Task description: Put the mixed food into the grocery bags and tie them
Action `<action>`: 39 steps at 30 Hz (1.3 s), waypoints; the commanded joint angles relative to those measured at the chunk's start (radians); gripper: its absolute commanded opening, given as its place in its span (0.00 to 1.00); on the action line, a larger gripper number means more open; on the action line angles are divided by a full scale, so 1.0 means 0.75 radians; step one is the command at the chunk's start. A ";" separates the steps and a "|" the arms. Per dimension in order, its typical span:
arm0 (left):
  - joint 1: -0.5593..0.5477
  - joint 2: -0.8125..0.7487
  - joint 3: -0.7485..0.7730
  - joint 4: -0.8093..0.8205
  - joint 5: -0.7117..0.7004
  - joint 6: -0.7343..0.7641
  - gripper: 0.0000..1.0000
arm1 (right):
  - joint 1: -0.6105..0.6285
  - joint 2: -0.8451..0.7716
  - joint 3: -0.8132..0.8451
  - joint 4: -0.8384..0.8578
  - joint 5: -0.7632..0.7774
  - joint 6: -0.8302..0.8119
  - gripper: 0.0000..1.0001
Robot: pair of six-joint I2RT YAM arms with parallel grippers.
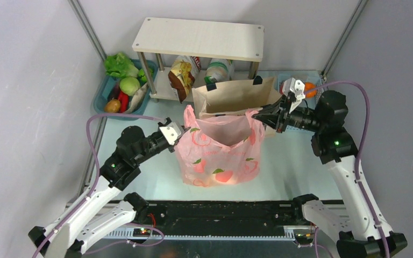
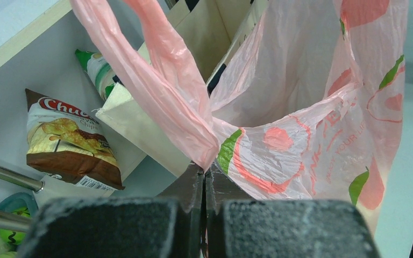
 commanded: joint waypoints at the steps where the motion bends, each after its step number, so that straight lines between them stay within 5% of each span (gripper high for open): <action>1: 0.008 -0.032 0.003 0.054 0.002 -0.015 0.00 | 0.046 -0.117 -0.064 0.128 0.395 0.173 0.00; 16: 0.007 -0.048 0.001 0.054 -0.030 -0.006 0.00 | 0.311 -0.421 -0.088 0.093 1.245 0.561 0.00; 24: 0.023 -0.016 0.005 0.053 -0.029 -0.006 0.00 | 0.456 -0.265 0.007 -0.064 1.637 0.606 0.00; 37: 0.090 0.033 0.007 0.051 -0.051 -0.029 0.00 | 0.478 -0.081 0.059 -0.135 1.911 0.666 0.00; 39: 0.089 0.040 0.007 0.052 -0.036 -0.028 0.00 | 0.477 -0.089 0.058 -0.130 1.807 0.603 0.22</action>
